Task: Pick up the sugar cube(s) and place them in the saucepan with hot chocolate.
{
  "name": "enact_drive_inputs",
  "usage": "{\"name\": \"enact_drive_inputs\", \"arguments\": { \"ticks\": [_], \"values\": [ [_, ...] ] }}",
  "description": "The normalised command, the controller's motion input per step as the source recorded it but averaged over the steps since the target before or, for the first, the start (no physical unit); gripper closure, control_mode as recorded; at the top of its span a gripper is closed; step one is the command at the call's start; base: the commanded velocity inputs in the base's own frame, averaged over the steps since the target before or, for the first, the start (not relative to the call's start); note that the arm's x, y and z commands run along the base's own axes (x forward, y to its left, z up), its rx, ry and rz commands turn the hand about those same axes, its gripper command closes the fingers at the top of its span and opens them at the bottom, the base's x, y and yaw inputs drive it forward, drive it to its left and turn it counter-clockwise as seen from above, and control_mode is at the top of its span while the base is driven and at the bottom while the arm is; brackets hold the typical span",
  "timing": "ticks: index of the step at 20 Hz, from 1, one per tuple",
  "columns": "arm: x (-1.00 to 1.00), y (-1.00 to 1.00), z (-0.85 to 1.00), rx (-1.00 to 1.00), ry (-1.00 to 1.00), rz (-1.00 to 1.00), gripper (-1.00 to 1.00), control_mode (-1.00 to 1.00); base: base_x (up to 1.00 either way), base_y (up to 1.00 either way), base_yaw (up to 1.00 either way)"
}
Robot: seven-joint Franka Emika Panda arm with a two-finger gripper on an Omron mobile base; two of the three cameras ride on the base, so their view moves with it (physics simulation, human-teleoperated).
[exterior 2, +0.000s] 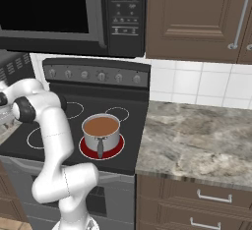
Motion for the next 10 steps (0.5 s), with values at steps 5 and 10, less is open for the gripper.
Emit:
{"name": "enact_drive_inputs", "arguments": {
  "ticks": [5, 10],
  "values": [
    [-0.27, 0.00, 0.47, 0.00, -0.01, 0.00, 1.00, -1.00, 0.00, 0.00, 0.00],
    [-0.41, 0.00, 0.54, 0.00, -0.03, 0.00, 1.00, -1.00, 0.00, 0.00, 0.00]
  ]
}}
